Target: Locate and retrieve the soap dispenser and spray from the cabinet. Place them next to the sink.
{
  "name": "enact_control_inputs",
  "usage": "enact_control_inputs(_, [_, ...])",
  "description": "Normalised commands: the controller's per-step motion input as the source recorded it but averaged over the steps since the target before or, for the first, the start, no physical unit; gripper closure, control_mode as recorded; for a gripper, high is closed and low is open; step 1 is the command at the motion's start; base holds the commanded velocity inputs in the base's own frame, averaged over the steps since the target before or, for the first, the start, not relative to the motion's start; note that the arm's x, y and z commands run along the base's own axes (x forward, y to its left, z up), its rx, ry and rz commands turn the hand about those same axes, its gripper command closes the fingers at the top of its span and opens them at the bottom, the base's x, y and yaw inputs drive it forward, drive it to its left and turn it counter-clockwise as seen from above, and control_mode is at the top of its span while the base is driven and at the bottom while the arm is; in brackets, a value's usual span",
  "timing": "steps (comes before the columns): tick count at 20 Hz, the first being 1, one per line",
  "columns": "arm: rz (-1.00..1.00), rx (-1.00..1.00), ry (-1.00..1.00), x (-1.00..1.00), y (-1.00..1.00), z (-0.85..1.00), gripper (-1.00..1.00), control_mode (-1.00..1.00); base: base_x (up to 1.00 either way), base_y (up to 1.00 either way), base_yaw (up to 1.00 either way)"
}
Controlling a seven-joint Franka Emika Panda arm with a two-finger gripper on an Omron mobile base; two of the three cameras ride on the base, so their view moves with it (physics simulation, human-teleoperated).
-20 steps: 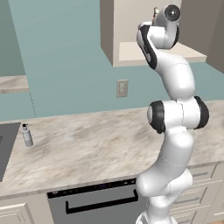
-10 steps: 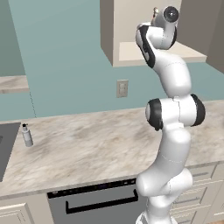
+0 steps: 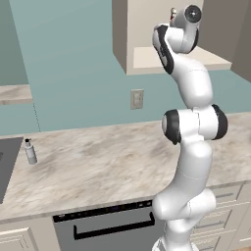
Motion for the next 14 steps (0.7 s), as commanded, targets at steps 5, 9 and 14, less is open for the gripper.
enact_control_inputs(5, [0.00,0.00,0.00,-0.01,0.00,0.00,1.00,-1.00,0.00,0.00,0.00])
enact_control_inputs(9, [0.00,0.00,-0.05,-0.06,0.00,0.02,1.00,-1.00,0.00,0.00,0.00])
enact_control_inputs(14, [0.00,0.00,-0.12,-0.13,0.00,0.14,1.00,-1.00,0.00,0.00,0.00])
